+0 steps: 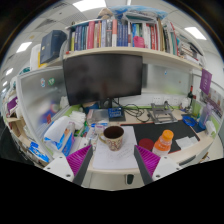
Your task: Pour water
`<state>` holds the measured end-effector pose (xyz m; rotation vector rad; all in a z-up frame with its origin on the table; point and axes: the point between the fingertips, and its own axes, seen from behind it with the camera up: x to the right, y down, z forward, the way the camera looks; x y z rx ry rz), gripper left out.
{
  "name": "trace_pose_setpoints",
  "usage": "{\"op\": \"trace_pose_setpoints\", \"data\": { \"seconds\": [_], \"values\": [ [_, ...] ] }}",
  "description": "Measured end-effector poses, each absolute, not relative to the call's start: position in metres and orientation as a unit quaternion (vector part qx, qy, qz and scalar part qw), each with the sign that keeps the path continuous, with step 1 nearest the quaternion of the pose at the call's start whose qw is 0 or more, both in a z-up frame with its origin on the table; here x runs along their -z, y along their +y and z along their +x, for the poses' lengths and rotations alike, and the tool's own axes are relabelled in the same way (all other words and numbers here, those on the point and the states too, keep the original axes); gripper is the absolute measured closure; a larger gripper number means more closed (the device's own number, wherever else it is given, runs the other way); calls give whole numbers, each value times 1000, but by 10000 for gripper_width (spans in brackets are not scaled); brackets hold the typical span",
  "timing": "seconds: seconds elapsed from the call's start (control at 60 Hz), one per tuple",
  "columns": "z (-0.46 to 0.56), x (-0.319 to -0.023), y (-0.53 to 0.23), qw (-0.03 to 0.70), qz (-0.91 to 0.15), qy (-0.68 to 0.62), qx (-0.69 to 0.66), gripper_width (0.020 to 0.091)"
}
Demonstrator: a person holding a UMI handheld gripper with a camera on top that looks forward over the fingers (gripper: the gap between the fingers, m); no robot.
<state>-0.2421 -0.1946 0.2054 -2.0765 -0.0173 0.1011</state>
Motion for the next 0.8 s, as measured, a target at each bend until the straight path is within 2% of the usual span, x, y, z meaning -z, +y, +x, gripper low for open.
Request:
{"op": "trace_pose_setpoints", "data": {
  "seconds": [0.083, 0.1, 0.117, 0.217, 0.367, 0.45, 0.717, 0.8],
  "values": [
    [-225, -176, -205, 492, -870, -9, -28, 251],
    [-224, -180, -209, 489, -872, -7, -27, 251],
    [-215, -161, -209, 487, -873, -6, -21, 251],
    [-177, -117, -226, 466, -885, 13, 0, 252],
    [-120, -83, -230, 456, -888, 61, 16, 257],
    [-96, -78, -214, 471, -879, 69, 21, 251],
    [-61, -93, -137, 557, -829, 25, 46, 252],
    [-60, -89, -120, 567, -822, 19, 43, 287]
  ]
}}
